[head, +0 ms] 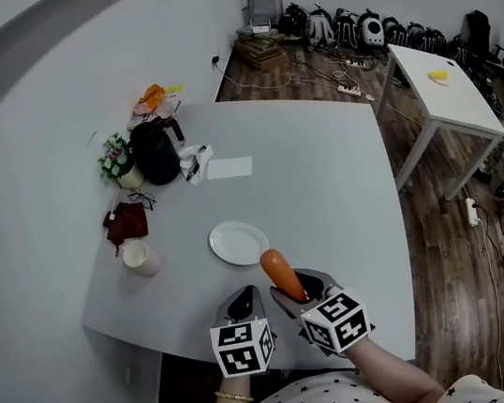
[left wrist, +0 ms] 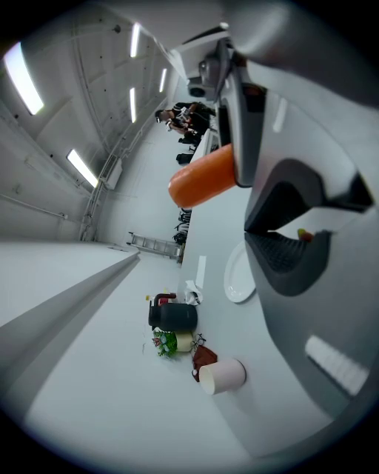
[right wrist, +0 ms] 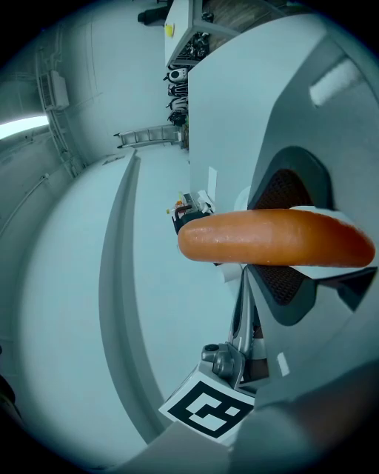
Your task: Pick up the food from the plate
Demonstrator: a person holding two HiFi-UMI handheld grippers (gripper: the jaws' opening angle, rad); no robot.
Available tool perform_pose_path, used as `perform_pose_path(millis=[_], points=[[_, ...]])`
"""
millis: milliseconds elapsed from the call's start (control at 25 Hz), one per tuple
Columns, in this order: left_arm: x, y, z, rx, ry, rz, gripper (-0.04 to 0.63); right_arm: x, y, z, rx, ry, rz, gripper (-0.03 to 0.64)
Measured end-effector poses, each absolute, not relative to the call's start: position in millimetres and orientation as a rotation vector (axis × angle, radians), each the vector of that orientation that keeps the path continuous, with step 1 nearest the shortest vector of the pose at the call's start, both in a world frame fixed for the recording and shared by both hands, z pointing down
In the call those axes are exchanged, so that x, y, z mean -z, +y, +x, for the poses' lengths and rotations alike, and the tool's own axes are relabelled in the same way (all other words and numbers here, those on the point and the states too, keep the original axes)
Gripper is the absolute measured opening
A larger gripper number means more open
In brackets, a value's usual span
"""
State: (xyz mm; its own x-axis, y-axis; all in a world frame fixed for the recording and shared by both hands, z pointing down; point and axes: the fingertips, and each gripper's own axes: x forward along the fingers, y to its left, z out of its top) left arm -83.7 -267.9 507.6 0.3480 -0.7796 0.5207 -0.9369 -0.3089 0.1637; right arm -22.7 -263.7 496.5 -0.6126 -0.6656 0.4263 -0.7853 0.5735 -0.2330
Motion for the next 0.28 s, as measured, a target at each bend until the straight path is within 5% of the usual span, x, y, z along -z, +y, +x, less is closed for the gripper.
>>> perform_pose_path(millis=[280], points=[[-504.4, -265.1, -81.1, -0.465, -1.494, 2.178, 0.008, -496.9, -259.5, -23.3, -0.573, -2.514, 1.175, 0.206]])
